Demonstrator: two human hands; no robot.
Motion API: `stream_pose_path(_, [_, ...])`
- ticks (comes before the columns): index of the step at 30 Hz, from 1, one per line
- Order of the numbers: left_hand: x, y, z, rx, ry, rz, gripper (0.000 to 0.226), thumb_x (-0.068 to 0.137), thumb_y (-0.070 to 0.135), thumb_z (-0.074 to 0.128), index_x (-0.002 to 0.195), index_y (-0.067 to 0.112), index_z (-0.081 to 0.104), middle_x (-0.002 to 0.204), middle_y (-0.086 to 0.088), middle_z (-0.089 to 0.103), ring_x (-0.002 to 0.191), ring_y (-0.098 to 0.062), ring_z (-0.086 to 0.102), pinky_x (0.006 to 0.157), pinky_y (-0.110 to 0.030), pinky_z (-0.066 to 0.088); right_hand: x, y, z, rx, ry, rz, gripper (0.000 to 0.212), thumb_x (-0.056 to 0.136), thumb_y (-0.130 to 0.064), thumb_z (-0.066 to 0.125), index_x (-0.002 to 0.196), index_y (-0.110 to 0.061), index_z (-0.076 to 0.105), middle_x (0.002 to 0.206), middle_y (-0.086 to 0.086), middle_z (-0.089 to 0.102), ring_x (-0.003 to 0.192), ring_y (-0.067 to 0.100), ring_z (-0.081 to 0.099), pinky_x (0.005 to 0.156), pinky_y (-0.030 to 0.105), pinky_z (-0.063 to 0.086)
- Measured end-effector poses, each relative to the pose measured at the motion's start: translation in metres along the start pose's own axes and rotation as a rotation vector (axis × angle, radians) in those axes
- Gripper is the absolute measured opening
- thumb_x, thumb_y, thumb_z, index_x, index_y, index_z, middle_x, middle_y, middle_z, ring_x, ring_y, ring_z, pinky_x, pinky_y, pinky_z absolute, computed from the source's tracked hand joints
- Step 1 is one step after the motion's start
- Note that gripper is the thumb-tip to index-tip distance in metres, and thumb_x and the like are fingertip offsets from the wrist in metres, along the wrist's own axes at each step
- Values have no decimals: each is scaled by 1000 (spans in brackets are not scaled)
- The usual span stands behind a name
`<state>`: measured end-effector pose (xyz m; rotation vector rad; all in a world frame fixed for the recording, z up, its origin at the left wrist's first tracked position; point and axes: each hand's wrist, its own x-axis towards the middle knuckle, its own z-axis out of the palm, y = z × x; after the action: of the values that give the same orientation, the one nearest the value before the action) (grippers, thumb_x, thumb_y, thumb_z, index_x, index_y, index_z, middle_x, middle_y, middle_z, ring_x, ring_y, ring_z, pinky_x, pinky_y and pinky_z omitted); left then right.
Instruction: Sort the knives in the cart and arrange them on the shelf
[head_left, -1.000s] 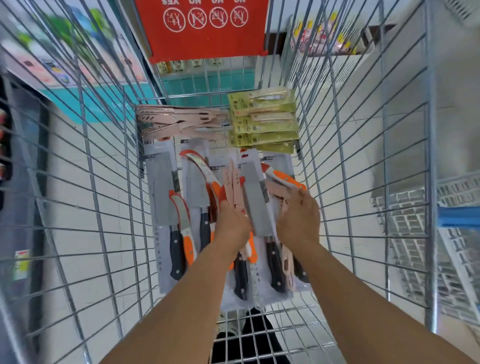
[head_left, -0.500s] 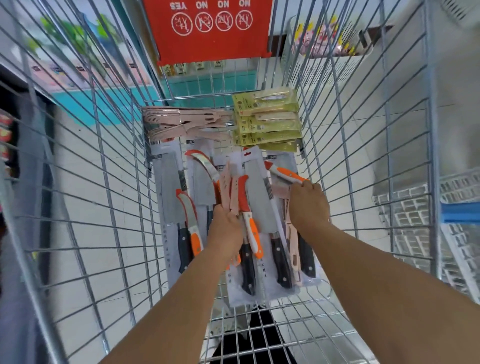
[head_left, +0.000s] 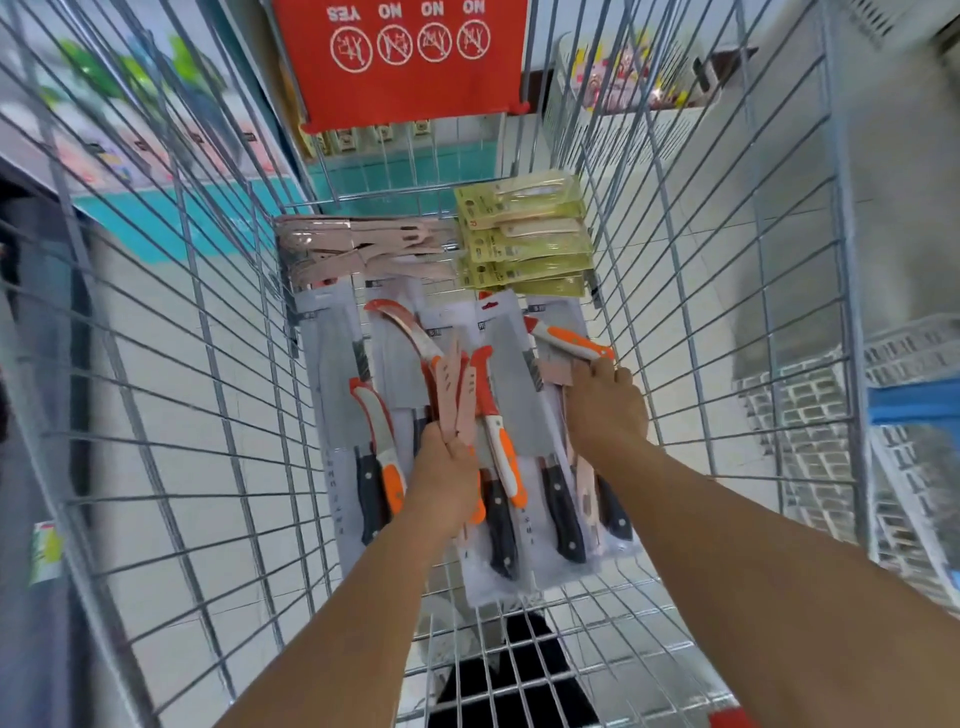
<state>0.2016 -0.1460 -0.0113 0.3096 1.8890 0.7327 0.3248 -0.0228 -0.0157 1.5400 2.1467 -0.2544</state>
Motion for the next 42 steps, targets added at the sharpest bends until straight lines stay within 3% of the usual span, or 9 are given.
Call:
stream_pose_path(5, [1,-6,-9,17,-39,8,22,101,22,26,111,20,44,84,-11,54,65,-24,47,69,-43,51,12,-2,-2,-79,27,34,43,93,-11,40,135,-6,39,135,15,42,123,31,39,99,37,36])
stream_pose_path(13, [-6,0,-10,-97,-42,13,31,103,26,28,106,5,51,75,-6,54,54,-19,48,56,-32,47,12,-13,-34,138,-132,142,41,91,-5,51,131,-8,47,130,10,47,115,32,55,87,42,47])
stream_pose_path(19, [-15,19,-16,-332,-27,8,28,100,12,35,111,-5,54,75,-8,54,55,-15,44,43,-18,42,-25,-21,-66,477,-117,109,14,91,-2,48,102,-11,51,91,14,61,84,31,62,68,32,50])
stream_pose_path(21, [-18,28,-18,-359,-7,37,26,98,12,38,110,-4,54,75,-8,55,55,-15,46,44,-21,42,-31,-37,-70,638,-104,80,12,94,-10,47,99,-2,54,89,11,61,75,25,56,59,28,43])
stream_pose_path(26, [-12,55,-29,-502,64,11,18,91,30,47,103,22,57,99,-7,66,89,-25,64,78,-42,55,-37,-92,-69,1048,-100,-41,24,95,-19,45,84,-7,62,82,12,67,77,27,64,73,39,55])
stream_pose_path(31, [40,56,-34,-640,159,-120,39,73,52,45,108,43,59,117,-3,62,104,-25,62,81,-49,55,-18,-114,-91,1050,-157,-258,17,94,-15,50,97,-13,66,90,8,68,81,21,63,68,29,48])
stream_pose_path(35, [55,79,-50,-703,176,-124,29,87,32,43,109,24,61,108,-6,65,102,-26,62,90,-51,52,13,-129,-103,951,-189,-418,25,88,-10,57,109,-18,68,98,5,71,90,22,65,81,39,53])
stream_pose_path(39, [71,99,-60,-738,224,-129,12,89,26,52,85,30,63,84,-11,68,76,-24,61,69,-38,45,53,-141,-115,760,-138,-588,30,86,-11,59,114,-17,65,101,2,67,94,27,62,82,44,50])
stream_pose_path(42, [92,111,-65,-731,325,-121,7,86,23,55,85,21,62,89,-15,67,85,-32,64,73,-37,49,82,-153,-116,555,-69,-702,25,88,-12,55,111,-20,61,98,4,66,91,28,59,78,43,47])
